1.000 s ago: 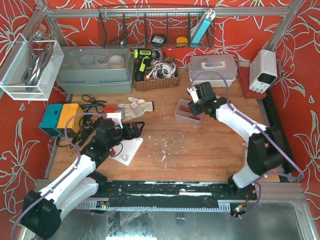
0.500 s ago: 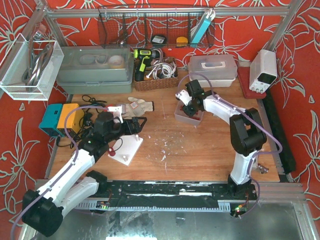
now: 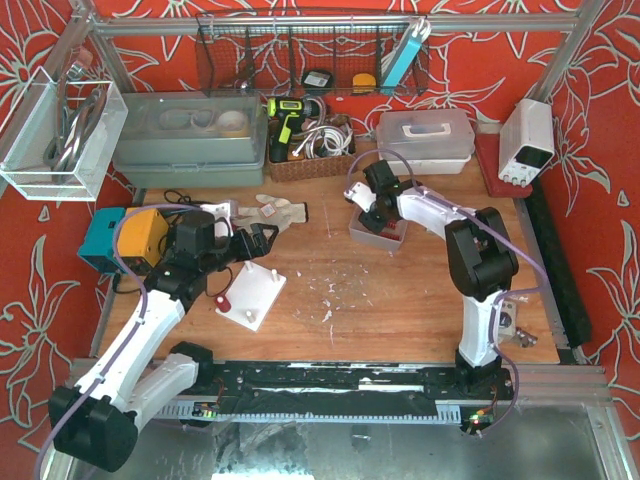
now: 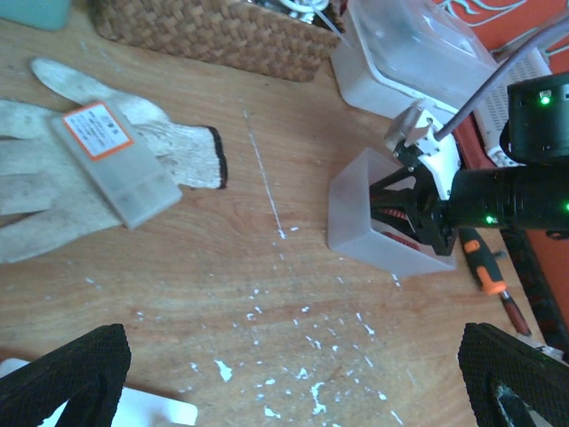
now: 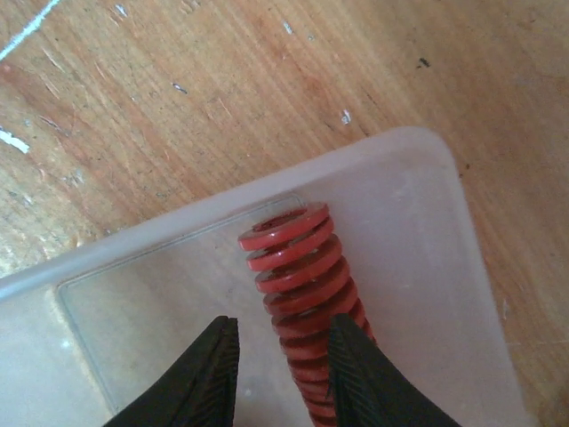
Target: Install the large spring
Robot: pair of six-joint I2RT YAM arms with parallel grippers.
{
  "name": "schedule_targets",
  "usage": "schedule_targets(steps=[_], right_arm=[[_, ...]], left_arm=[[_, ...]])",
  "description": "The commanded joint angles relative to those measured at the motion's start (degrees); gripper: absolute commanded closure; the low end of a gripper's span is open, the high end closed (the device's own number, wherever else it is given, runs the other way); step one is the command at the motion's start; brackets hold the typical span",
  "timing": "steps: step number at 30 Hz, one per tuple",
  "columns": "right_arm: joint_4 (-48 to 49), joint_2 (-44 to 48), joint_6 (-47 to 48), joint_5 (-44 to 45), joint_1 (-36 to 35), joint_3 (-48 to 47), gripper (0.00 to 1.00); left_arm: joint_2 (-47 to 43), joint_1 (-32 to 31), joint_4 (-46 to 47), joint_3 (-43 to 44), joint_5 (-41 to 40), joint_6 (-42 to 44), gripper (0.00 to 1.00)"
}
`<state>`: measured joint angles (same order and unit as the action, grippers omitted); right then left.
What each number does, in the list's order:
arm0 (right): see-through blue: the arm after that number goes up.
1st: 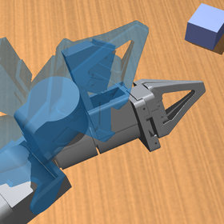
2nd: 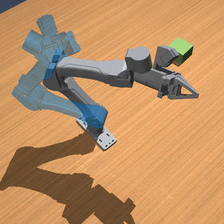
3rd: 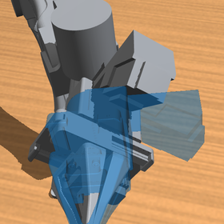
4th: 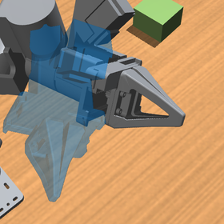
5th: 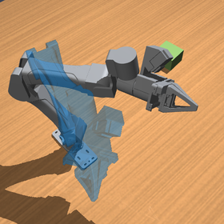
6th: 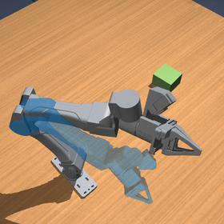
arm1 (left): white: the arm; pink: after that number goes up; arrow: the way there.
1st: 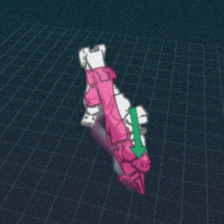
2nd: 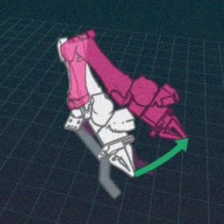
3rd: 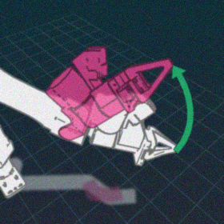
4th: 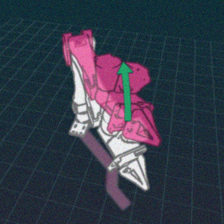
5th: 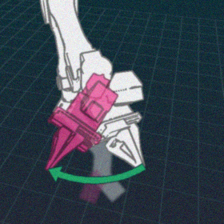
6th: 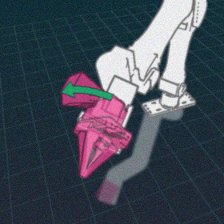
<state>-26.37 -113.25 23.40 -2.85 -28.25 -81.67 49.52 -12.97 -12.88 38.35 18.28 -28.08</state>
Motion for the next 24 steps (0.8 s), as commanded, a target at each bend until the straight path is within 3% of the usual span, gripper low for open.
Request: schedule_targets(steps=[1, 9, 14, 24], right_arm=[[-1.7, -2.7, 1.4, 1.1, -0.5, -2.3, 0.67], [-3.8, -6.6, 1.5, 2.5, -0.3, -3.7, 0.59], [-3.6, -7.4, 1.3, 3.2, -0.4, -3.1, 0.58], [-2.8, -2.7, 2.6, 0.3, -0.6, -2.5, 0.84]], left_arm=[[-0.2, 1.3, -3.8, 2.2, -1.7, 3.1, 0.0], [0.4, 1.6, -3.2, 1.1, -2.0, 3.9, 0.0], [-0.1, 1.7, -2.8, 0.8, -2.4, 4.0, 0.0], [-0.4, 1.9, -1.7, -0.6, -2.7, 3.7, 0.0]])
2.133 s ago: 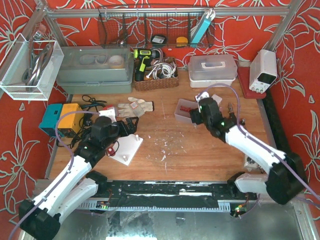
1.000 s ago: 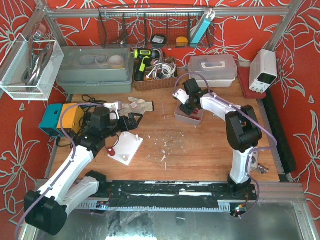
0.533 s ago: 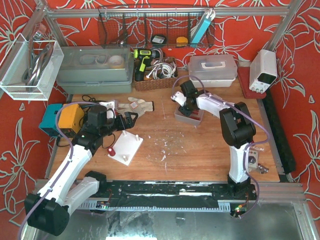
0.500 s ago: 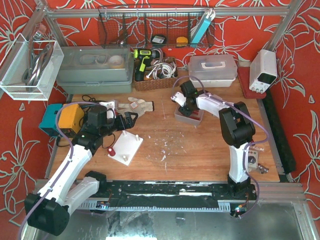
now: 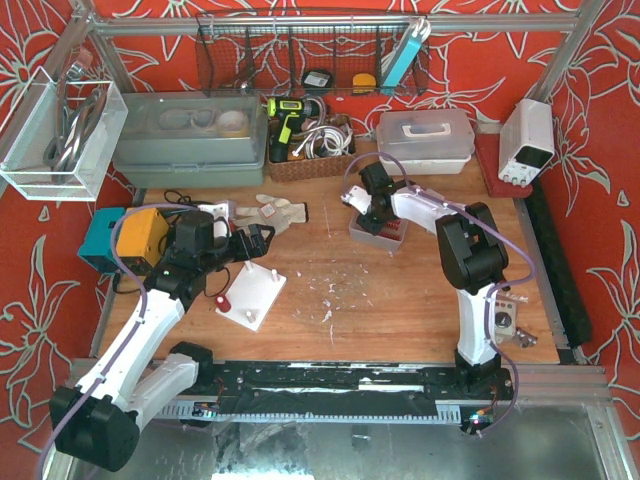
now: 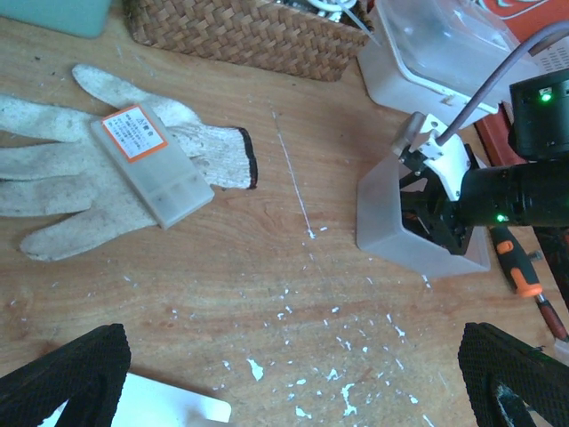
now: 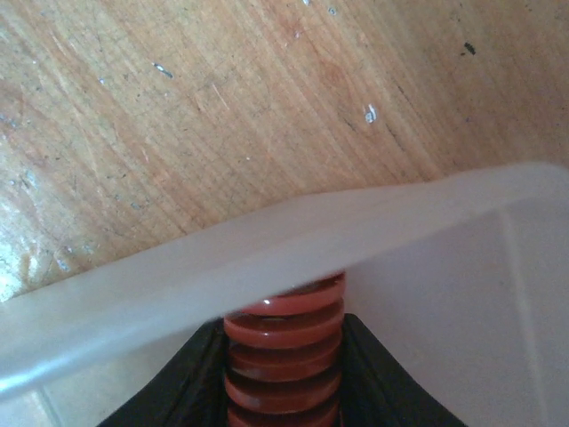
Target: Install the large spring
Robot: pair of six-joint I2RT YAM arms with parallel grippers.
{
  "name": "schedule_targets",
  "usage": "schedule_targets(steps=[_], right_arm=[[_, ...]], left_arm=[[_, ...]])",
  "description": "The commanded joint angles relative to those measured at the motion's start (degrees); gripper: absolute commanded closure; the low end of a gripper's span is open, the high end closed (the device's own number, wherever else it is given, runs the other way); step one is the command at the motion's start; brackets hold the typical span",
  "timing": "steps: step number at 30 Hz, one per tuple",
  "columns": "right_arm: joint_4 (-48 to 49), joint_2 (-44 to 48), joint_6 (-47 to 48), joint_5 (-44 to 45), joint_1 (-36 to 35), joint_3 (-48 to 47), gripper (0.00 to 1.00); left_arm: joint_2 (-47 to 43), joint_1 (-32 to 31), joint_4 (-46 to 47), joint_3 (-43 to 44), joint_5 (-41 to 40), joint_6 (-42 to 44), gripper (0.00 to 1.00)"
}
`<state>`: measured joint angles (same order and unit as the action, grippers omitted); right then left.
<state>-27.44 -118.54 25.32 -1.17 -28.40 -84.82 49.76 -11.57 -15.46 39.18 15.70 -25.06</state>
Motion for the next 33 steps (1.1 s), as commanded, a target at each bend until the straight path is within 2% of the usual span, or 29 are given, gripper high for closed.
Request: schedule_targets(steps=[1, 5, 11, 15, 19, 26, 29, 33], right_arm=[[-1.4, 3.6, 0.3, -1.5, -0.5, 0.9, 0.88], [0.0, 8.7, -0.6, -1.2, -0.9, 2.7, 0.99], [0.7, 16.5, -4.4, 0.7, -2.7, 4.9, 1.0], [4.6, 22.6, -8.8, 3.8, -6.0, 8.3, 1.0], [14.3, 30.6, -12.5, 5.6, -13.0, 16.4, 1.0], [25.7, 39.9, -18.6, 2.9, -22.9, 28.8, 1.0], [31.9, 42.0, -17.1, 1.6, -27.1, 34.3, 1.0], [36.8, 43.3, -16.5, 5.8, -31.0, 39.5, 1.0]], left_arm=[[-0.6, 0.6, 0.7, -1.3, -0.3, 0.7, 0.0], [-0.6, 0.9, 0.4, -1.1, -1.4, 0.6, 0.0], [-0.9, 1.1, 3.1, -2.5, 3.5, 0.1, 0.02], [-1.2, 1.1, 5.1, -3.8, 9.4, -0.6, 0.11], [-1.8, 1.1, 6.7, -4.9, 14.5, -1.2, 0.24], [-2.9, 0.5, 7.0, -6.0, 19.6, -1.4, 0.43], [-2.6, -1.0, 7.0, -6.1, 21.4, -0.8, 0.49], [-1.8, -5.4, 7.2, -6.2, 20.7, -1.0, 0.54]])
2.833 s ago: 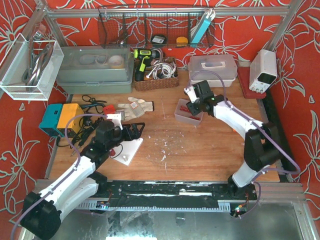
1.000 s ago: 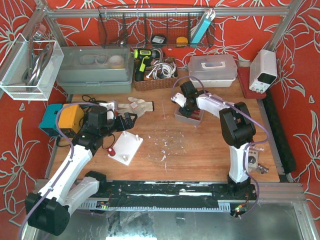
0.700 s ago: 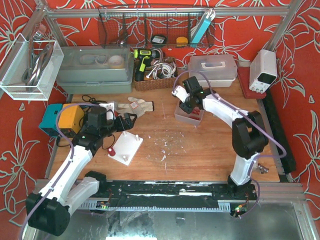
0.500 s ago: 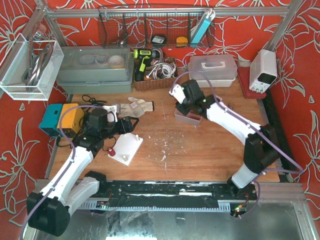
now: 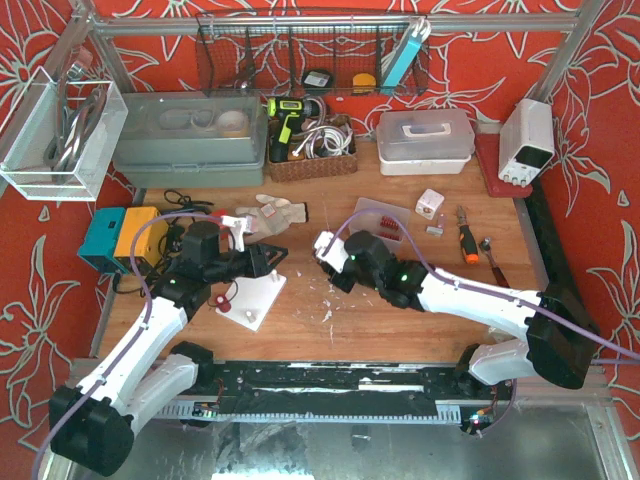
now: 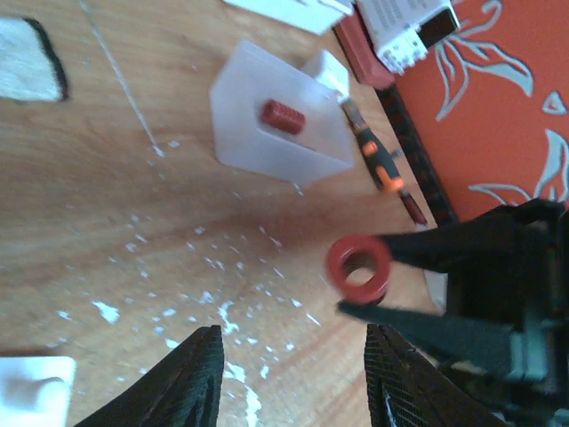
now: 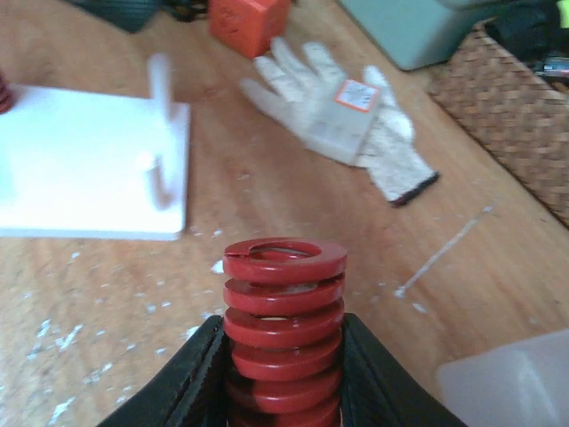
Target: Install the large spring
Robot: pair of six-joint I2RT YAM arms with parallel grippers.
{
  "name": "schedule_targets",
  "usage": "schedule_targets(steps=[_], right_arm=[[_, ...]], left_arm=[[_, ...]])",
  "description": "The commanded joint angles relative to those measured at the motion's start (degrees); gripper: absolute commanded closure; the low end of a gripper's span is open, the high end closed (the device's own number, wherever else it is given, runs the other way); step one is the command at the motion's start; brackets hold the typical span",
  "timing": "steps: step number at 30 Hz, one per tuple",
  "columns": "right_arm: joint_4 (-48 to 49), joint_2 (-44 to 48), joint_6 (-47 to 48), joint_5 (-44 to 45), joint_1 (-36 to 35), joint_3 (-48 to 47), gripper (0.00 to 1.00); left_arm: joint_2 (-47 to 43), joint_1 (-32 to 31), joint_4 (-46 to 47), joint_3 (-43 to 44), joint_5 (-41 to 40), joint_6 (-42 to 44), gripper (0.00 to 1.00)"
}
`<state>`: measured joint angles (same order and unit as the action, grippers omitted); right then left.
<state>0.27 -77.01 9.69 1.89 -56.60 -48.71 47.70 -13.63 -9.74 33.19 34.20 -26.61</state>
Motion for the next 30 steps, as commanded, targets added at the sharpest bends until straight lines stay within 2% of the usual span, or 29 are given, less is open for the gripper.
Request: schedule_targets(steps=[1, 3, 5, 7, 10, 21, 25, 30], right_arm=[[10.2, 1.9, -1.5, 2.1, -2.9, 4.3, 1.0], [12.6, 1.9, -1.2, 1.1, -3.4, 6.6, 1.0], [17.2, 2.3, -2.0, 1.2, -3.9, 9.2, 1.0], [21.3, 2.6, -3.2, 0.9, -3.8, 10.9, 1.0], [21.4, 2.5, -3.2, 0.1, -4.0, 11.3, 1.0], [25.0, 5.0, -2.0, -1.9, -4.4, 14.1, 1.0], [25.2, 5.0, -1.6, -2.2, -4.9, 14.0, 1.0], [26.2, 4.9, -1.0, -2.6, -5.6, 14.4, 1.0]], left_arm=[[0.5, -5.1, 1.7, -0.1, 1.5, 0.5, 0.55], [1.5, -8.7, 2.5, 0.3, 0.6, 0.2, 0.54], [3.2, -11.8, 3.2, 0.9, 0.7, 0.0, 0.48], [4.7, -13.9, 3.4, 1.7, 0.1, -0.5, 0.48], [5.9, -15.9, 5.0, 1.8, 0.0, -1.8, 0.46], [7.7, -17.0, 10.3, 1.3, -1.5, -6.9, 0.47], [7.4, -17.0, 10.8, 1.5, -3.1, -8.2, 0.4], [8.5, -17.0, 10.9, 2.1, -2.9, -8.9, 0.44]])
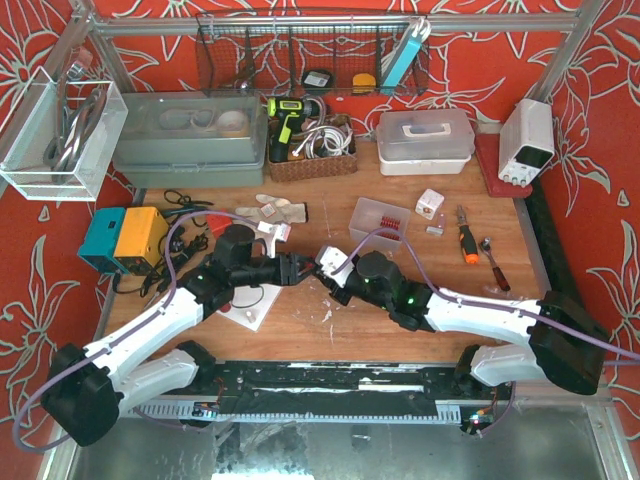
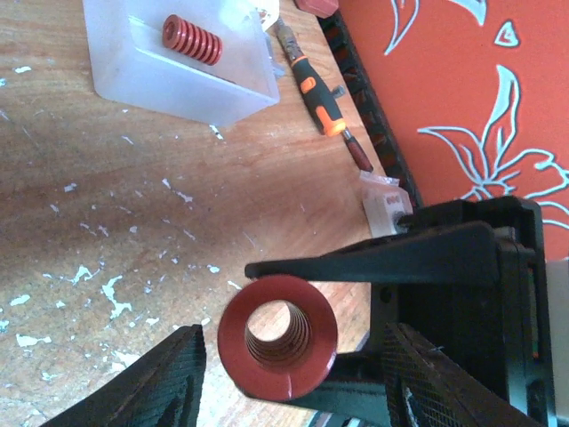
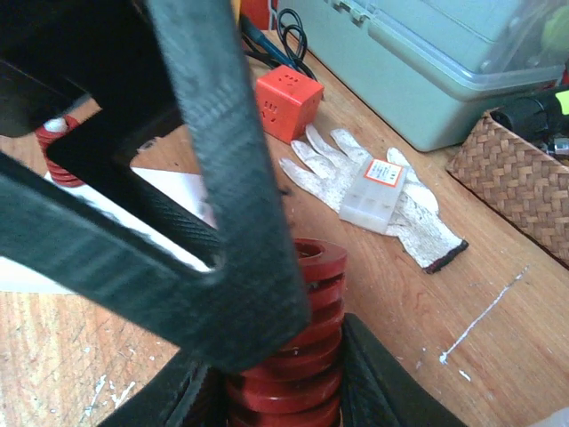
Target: Install the large spring
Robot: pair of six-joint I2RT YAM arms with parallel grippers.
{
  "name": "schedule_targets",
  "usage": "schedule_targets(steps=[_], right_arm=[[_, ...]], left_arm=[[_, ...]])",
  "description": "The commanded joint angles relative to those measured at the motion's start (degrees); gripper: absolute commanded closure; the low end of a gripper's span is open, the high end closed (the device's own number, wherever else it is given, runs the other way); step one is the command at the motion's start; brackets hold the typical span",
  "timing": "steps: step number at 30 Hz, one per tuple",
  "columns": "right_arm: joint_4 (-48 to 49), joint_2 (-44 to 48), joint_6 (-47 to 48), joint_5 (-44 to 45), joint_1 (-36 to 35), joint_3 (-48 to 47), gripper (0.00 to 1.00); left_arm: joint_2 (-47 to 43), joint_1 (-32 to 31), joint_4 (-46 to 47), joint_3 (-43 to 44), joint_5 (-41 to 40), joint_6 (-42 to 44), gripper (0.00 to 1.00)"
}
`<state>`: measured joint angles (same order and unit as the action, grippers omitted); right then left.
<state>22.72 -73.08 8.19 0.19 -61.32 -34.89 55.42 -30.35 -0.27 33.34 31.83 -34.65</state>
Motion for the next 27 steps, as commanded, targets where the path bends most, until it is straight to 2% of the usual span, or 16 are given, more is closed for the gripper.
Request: schedule_targets(steps=[1, 4, 11, 18, 19, 21, 25, 27], right_arm=[[4.0, 1.0, 0.6, -0.9, -1.0, 0.6, 1.0], [4.3, 0.9, 0.9, 0.0, -1.6, 0.6, 1.0], [4.3, 0.8, 1.3, 0.6, -1.9, 0.7, 1.0], [3.2, -0.1, 1.4, 0.7, -2.0, -0.1, 1.0], [3.0, -0.2, 1.4, 1.1, -2.0, -0.2, 0.97], [2.4, -0.1, 1.2, 1.8, -2.0, -0.6, 0.85], [-1.1, 0.0, 0.5, 4.0, -2.0, -2.3, 0.5], [-2.7, 1.1, -0.4, 5.0, -2.0, -2.9, 0.38]], left_arm=[[0.8, -0.2, 1.4, 2.2, -0.2, -0.9, 0.45], [3.3, -0.2, 2.5, 2.3, 2.0, -1.6, 0.5], [2.7, -0.2, 2.9, 1.3, 3.3, -2.2, 0.62], [2.0, -0.2, 3.3, 0.5, 2.9, -2.4, 0.95], [2.0, -0.2, 3.4, 0.4, 2.8, -2.5, 0.98], [2.0, -0.2, 3.6, 0.3, 2.2, -2.6, 1.0], [0.8, -0.2, 3.0, 0.0, -2.7, -2.7, 1.0], [-0.9, -0.1, 2.1, -0.2, -6.3, -2.5, 1.0]])
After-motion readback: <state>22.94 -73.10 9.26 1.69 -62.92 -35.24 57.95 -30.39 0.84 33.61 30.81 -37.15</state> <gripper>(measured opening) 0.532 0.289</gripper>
